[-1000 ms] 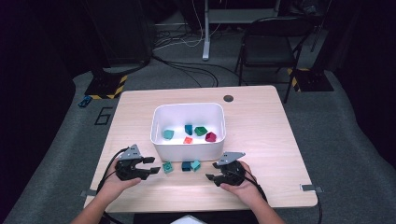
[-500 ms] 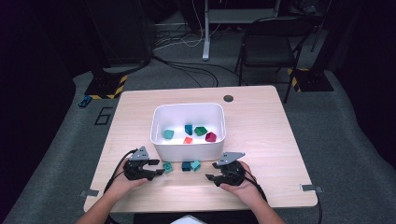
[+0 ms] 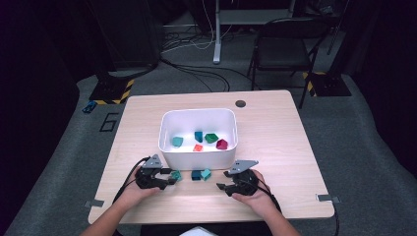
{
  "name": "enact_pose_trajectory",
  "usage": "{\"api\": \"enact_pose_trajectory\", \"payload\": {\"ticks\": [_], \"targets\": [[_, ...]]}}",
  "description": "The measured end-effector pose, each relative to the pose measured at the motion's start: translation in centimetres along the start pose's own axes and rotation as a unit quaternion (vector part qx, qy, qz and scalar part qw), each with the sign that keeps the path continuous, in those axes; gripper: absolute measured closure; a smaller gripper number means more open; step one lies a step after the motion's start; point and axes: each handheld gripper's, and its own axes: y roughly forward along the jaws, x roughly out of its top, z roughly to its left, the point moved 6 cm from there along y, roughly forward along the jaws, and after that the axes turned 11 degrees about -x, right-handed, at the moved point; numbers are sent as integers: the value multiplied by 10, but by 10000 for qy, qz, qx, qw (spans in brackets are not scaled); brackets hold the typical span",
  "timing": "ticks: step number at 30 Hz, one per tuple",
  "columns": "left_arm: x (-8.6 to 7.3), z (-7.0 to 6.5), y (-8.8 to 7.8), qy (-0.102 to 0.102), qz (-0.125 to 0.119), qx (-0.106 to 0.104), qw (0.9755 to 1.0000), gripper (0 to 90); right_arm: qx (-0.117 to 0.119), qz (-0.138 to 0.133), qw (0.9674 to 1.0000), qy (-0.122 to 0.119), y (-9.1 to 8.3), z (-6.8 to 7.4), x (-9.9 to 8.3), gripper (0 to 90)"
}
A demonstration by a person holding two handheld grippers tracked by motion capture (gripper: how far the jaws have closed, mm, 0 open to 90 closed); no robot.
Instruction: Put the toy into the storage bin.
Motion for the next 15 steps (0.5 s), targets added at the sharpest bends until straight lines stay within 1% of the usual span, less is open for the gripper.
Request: {"api": "enact_pose_trajectory", "payload": {"ticks": [1, 2, 3, 4, 5, 6, 7, 8, 9, 10, 11, 12, 14, 15], "targets": [[0, 0, 2, 19, -5, 16, 10000, 481, 1, 8, 10000, 21, 0, 0, 0, 448], [0, 0, 2, 40, 64, -1, 10000, 483, -1, 5, 10000, 19, 0, 0, 0, 448], [0, 1, 4, 94, 70, 48, 9999, 489, 2, -1, 10000, 17, 0, 0, 0, 448], [0, 0, 5, 45, 50, 33, 10000, 501, 5, 9, 10000, 11, 0, 0, 0, 448], [0, 0, 7, 45, 26, 29, 10000, 513, 2, 10, 10000, 10, 0, 1, 0, 448], [0, 1, 7, 102, 89, 58, 9999, 536, 10, 10, 10000, -16, 0, 1, 0, 448], [0, 0, 8, 73, 87, 43, 9999, 550, 11, 0, 10000, -24, 0, 1, 0, 448], [0, 0, 8, 133, 139, 75, 9998, 559, 8, -2, 10000, -27, 0, 1, 0, 448], [1, -2, 10, 126, 130, 58, 9998, 568, 0, -13, 10000, -22, 0, 1, 0, 448], [0, -2, 9, 152, 166, 70, 9997, 576, -3, -16, 10000, -15, 0, 0, 0, 448], [1, -4, 8, 158, 201, 40, 9997, 580, 1, -2, 10000, 5, 0, 0, 0, 448], [1, -4, 9, 168, 167, 60, 9997, 584, -6, -4, 10000, 20, -1, 0, 0, 448], [0, -6, 8, 197, 182, 56, 9996, 586, -7, -11, 10000, 11, -1, 0, 0, 448], [1, -6, 7, 247, 213, 62, 9994, 586, -5, -14, 10000, 7, -1, 0, 0, 449]]}}
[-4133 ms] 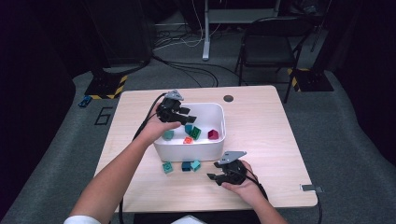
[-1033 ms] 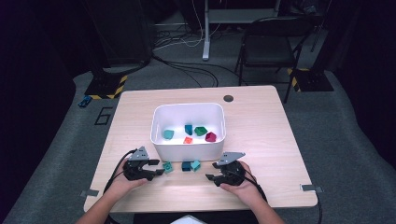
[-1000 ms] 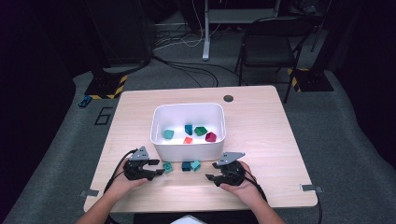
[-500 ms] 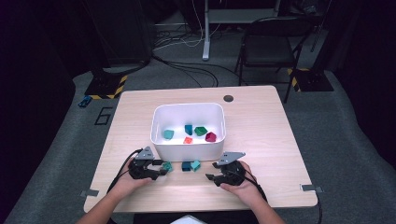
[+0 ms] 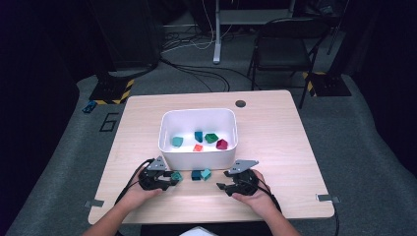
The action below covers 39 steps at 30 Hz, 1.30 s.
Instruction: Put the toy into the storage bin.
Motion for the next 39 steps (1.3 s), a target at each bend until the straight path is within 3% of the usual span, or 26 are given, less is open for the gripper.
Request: {"api": "enact_pose_trajectory", "payload": {"ticks": [8, 25, 35, 39], "targets": [[5, -8, -7, -41, -200, -68, 9998, 587, 6, 3, 10000, -7, 0, 0, 0, 449], [22, -13, -34, -75, -385, -167, 9991, 587, 15, -5, 10000, 16, 1, 0, 0, 449], [39, -25, -52, 128, -429, -259, 9987, 587, 21, 25, 10000, 38, 1, 0, -1, 449], [46, -29, -58, 100, -501, -294, 9983, 587, 20, 16, 10000, -12, 1, 0, -1, 449]]}}
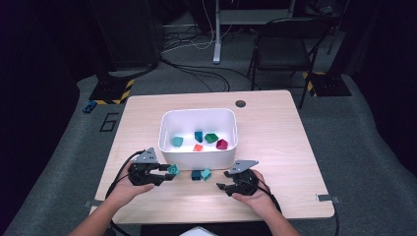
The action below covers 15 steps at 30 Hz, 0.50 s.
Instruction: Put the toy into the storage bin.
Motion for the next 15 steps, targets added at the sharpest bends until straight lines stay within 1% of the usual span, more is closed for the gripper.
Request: {"api": "enact_pose_trajectory", "payload": {"ticks": [1, 2, 3, 5, 6, 13, 14, 15], "targets": [[2, -1, -1, -29, 0, -29, 10000, 587, 4, 3, 10000, -17, 0, 0, 0, 449], [5, -2, -3, 13, -14, -23, 10000, 587, 5, 5, 10000, -20, 0, 0, 0, 449], [7, -3, -3, 8, -48, -24, 10000, 587, 6, 4, 10000, -20, 0, 0, 0, 449], [12, -6, -7, 59, 14, -39, 10000, 587, 5, 7, 10000, 2, 0, 0, 0, 449], [14, -7, -8, 89, -26, -22, 10000, 587, 0, 6, 10000, 26, -1, 0, 0, 449], [32, -14, -18, 167, -27, -115, 9998, 587, -9, 1, 10000, 35, -1, 0, 0, 449], [36, -15, -19, 198, 10, -139, 9997, 587, -17, -19, 10000, 45, -1, 0, 0, 449], [38, -15, -20, 210, -13, -125, 9997, 587, -17, -18, 10000, 38, 0, 0, 0, 449]]}}
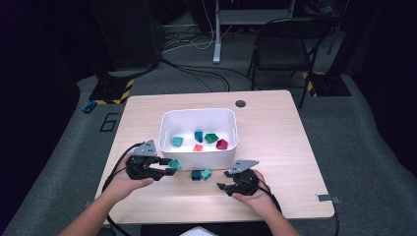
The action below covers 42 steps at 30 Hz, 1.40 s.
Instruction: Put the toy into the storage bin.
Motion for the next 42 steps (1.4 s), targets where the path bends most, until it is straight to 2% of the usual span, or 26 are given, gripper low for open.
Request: {"api": "enact_pose_trajectory", "payload": {"ticks": [4, 11, 20, 21, 30, 42], "targets": [[10, -1, -4, 37, 33, -58, 10000, 587, 1, -12, 10000, -2, -1, 0, 0, 449], [33, 4, -9, 130, -28, -21, 9999, 587, -9, -25, 10000, 36, -2, -1, 0, 449], [72, 16, -5, 267, -152, 9, 9995, 587, -13, -47, 10000, 10, -3, -2, 1, 449], [75, 16, -4, 229, -207, -5, 9995, 587, -10, -54, 10000, 7, -3, -2, 1, 449], [100, 38, 7, 175, -264, -31, 9995, 587, -32, -97, 9999, 39, -6, -5, 1, 449], [115, 68, 32, 32, -348, 138, 9993, 588, -19, -112, 9999, 30, -6, -5, 2, 449]]}}
